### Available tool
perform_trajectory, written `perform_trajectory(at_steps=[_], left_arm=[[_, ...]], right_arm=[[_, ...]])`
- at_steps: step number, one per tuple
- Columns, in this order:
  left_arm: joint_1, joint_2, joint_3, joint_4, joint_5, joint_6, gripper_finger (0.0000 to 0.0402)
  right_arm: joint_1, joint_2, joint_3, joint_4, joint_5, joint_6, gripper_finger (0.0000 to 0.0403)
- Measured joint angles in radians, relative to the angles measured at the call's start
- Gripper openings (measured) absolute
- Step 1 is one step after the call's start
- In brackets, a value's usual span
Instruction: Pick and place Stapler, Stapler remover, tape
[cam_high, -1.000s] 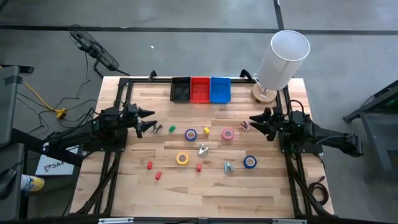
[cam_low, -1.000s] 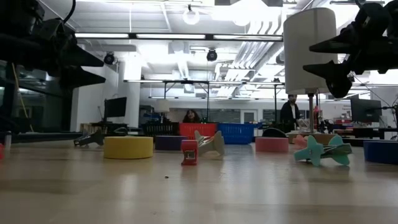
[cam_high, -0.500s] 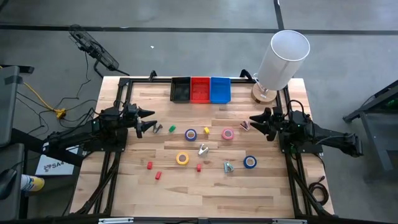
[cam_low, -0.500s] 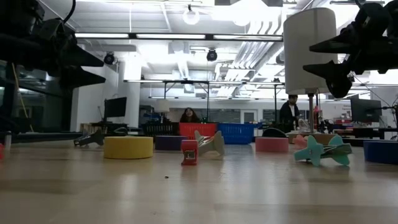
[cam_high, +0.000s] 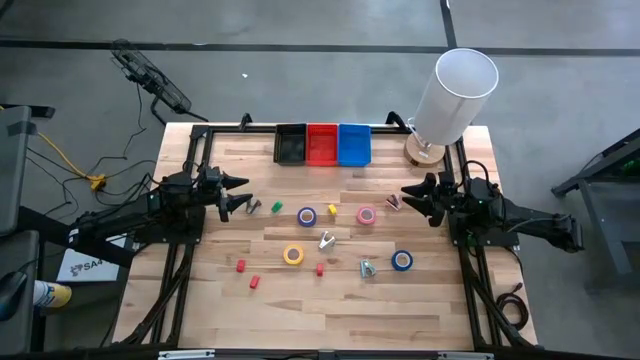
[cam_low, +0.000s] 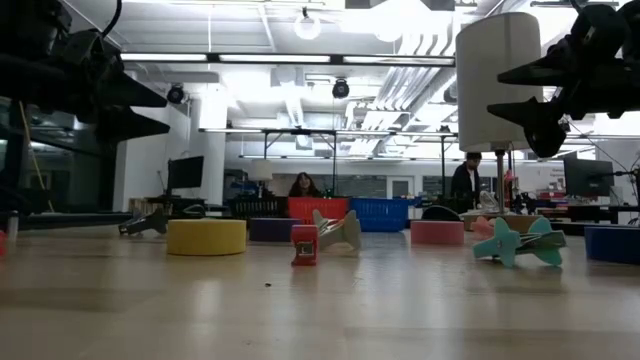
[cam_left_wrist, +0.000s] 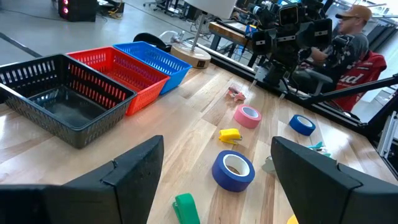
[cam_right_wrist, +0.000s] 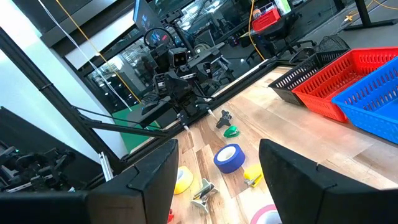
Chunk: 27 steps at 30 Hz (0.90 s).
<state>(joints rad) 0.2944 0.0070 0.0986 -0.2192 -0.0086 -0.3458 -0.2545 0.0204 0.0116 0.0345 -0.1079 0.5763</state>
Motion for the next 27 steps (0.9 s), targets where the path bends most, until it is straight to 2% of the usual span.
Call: perform_trajectory(at_steps=[21, 27], left_arm=[[0.0, 0.0, 0.0, 0.0, 0.0, 0.0, 0.0292], [0.0, 0.0, 0.0, 0.0, 0.0, 0.0, 0.0292]], right_arm=[[0.0, 0.005, -0.001, 0.02, 0.017, 0.0, 0.0216], [0.0, 0.051, 0.091, 0.0, 0.076, -0.058, 0.0216]])
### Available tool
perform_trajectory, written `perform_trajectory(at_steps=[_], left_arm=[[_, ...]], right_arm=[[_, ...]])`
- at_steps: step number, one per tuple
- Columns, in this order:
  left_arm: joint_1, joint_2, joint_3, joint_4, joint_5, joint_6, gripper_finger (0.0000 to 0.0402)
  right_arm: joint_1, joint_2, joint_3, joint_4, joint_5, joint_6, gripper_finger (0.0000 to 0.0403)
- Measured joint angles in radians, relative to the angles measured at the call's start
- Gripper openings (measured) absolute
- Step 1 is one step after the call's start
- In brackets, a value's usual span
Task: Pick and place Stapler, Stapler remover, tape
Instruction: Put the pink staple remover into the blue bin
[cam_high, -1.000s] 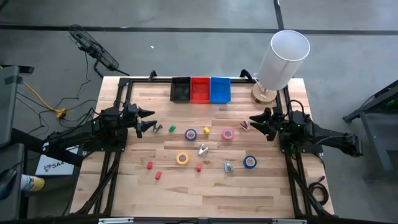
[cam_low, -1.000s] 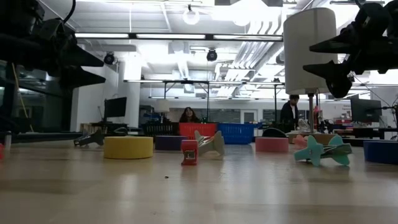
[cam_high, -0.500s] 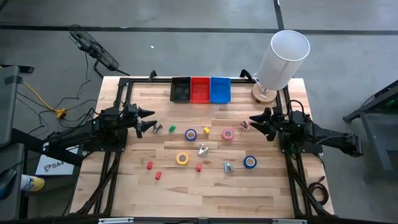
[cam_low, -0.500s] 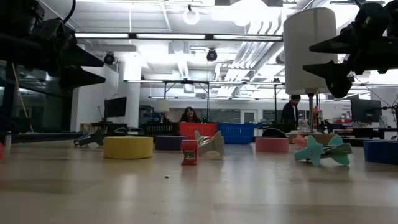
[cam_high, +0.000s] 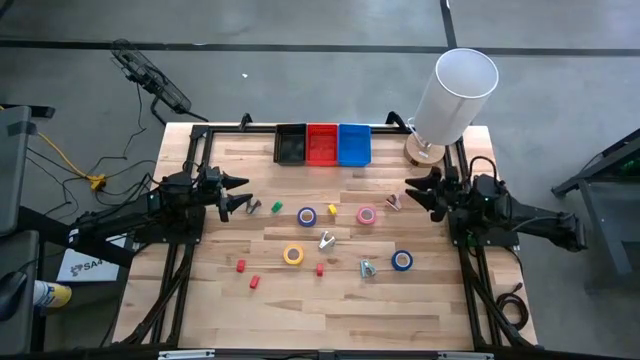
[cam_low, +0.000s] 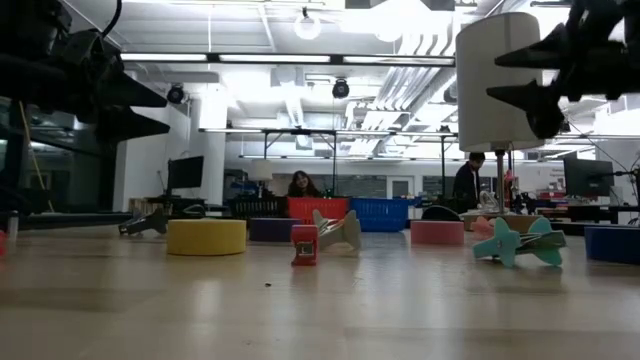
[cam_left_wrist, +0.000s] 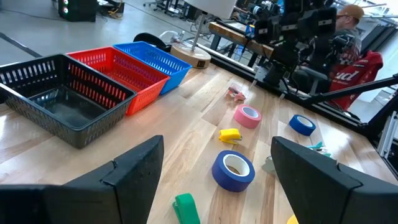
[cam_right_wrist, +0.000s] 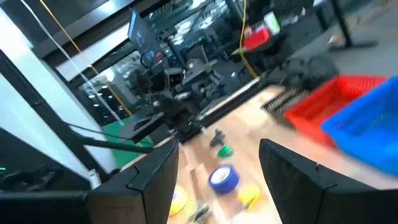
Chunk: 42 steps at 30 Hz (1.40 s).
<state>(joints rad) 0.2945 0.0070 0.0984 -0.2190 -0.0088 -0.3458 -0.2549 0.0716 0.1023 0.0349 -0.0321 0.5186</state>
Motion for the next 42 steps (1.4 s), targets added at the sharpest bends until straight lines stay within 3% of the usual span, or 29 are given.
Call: perform_trajectory(at_steps=[16, 23, 28, 42], left_arm=[[0.0, 0.0, 0.0, 0.0, 0.0, 0.0, 0.0292], [0.0, 0.0, 0.0, 0.0, 0.0, 0.0, 0.0292], [0.0, 0.0, 0.0, 0.0, 0.0, 0.0, 0.0292], [0.0, 0.0, 0.0, 0.0, 0.0, 0.0, 0.0292]], right_arm=[[0.0, 0.365, 0.401, -0.132, -0.003, 0.0, 0.0216], [0.001, 0.511, 0.523, -0.165, -0.099, -0.002, 0.0216], [0.001, 0.595, 0.605, -0.292, -0.109, -0.002, 0.0216], [0.001, 0.8, 0.795, -0.861, 0.191, 0.141, 0.0216]])
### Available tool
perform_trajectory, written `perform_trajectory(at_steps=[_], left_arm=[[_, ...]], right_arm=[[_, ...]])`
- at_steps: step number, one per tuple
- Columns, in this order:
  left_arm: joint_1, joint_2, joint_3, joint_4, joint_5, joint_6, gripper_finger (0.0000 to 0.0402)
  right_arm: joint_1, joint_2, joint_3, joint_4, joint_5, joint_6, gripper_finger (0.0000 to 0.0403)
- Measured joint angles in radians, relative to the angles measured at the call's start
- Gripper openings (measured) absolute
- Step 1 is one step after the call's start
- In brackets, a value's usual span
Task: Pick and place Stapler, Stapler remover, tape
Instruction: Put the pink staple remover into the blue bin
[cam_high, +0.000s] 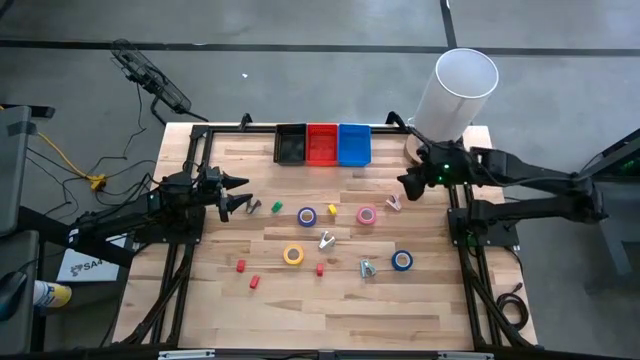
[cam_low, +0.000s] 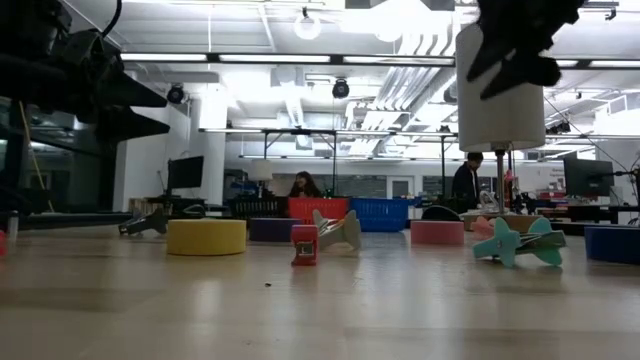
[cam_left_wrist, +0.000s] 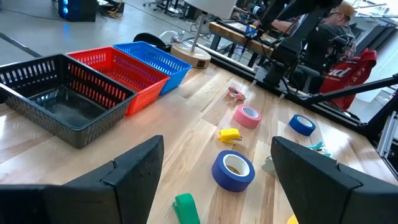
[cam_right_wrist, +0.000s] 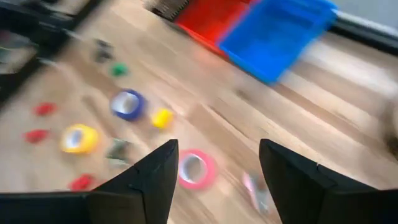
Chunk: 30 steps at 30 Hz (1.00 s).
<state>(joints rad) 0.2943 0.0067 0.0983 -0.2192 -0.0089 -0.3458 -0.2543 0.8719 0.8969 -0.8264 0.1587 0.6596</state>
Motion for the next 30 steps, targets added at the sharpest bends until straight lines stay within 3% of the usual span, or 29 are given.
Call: perform_trajectory(at_steps=[5, 13, 17, 25, 30], left_arm=[[0.0, 0.0, 0.0, 0.0, 0.0, 0.0, 0.0292], [0.0, 0.0, 0.0, 0.0, 0.0, 0.0, 0.0292], [0.0, 0.0, 0.0, 0.0, 0.0, 0.0, 0.0292], [0.0, 0.0, 0.0, 0.0, 0.0, 0.0, 0.0292], [0.0, 0.0, 0.0, 0.0, 0.0, 0.0, 0.0292]], right_arm=[[0.0, 0.079, 0.002, -0.124, 0.021, 0.095, 0.0216], [0.0, 0.238, 0.002, -0.216, 0.003, 0.11, 0.0217], [0.0, 0.319, 0.002, -0.219, -0.009, 0.103, 0.0233], [0.0, 0.448, -0.036, -0.187, -0.012, 0.104, 0.0301], [0.0, 0.506, -0.074, -0.081, -0.048, 0.008, 0.0311]])
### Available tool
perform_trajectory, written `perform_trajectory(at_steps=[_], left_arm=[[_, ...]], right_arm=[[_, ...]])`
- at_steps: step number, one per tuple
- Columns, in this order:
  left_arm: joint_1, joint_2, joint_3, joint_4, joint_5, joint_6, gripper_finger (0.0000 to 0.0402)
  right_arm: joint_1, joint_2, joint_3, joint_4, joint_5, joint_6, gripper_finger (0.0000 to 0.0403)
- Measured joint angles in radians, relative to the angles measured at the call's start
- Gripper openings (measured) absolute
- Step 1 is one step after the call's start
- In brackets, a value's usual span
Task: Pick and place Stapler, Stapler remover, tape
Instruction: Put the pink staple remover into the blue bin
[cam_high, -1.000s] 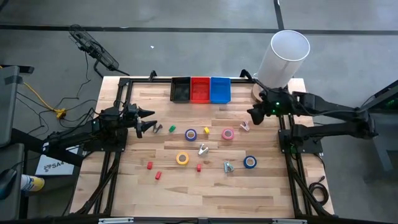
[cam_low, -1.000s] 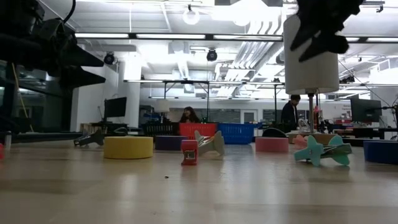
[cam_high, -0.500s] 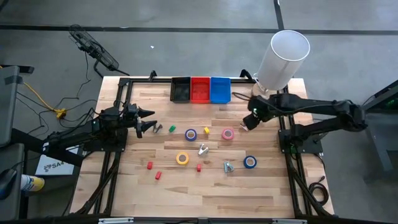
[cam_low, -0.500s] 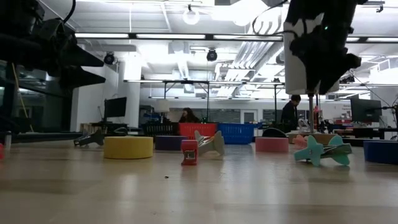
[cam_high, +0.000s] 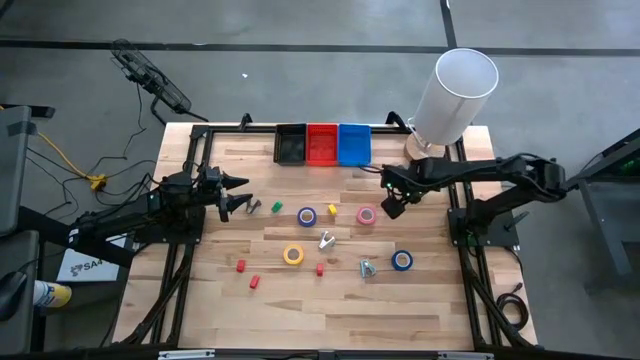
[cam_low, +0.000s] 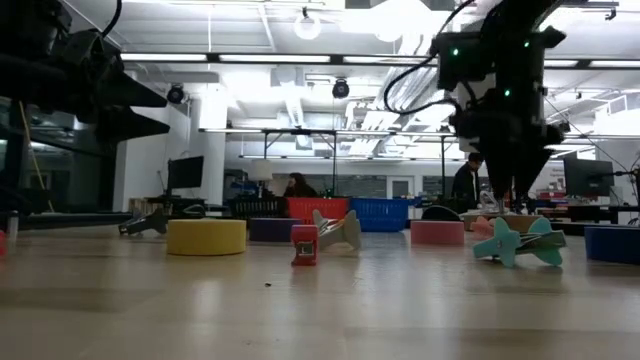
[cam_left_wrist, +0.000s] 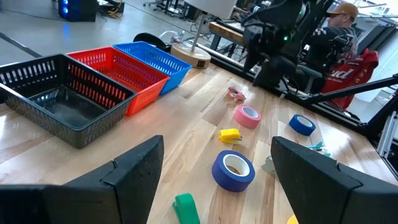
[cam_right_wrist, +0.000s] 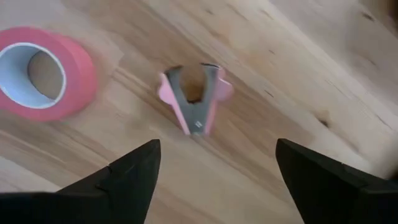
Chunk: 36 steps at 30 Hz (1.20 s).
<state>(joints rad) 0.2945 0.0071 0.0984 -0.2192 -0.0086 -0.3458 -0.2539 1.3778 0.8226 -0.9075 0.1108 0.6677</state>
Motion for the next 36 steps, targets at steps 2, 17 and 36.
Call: perform_trajectory(at_steps=[2, 17, 36], left_arm=[[0.0, 0.0, 0.0, 0.0, 0.0, 0.0, 0.0292], [0.0, 0.0, 0.0, 0.0, 0.0, 0.0, 0.0292], [0.0, 0.0, 0.0, 0.0, 0.0, 0.0, 0.0292]], right_arm=[[0.004, 0.028, -0.011, 0.036, -0.01, -0.019, 0.0311], [0.006, 0.187, -0.021, 0.157, 0.027, -0.065, 0.0312], [0.005, 0.236, -0.02, 0.257, 0.065, -0.166, 0.0307]])
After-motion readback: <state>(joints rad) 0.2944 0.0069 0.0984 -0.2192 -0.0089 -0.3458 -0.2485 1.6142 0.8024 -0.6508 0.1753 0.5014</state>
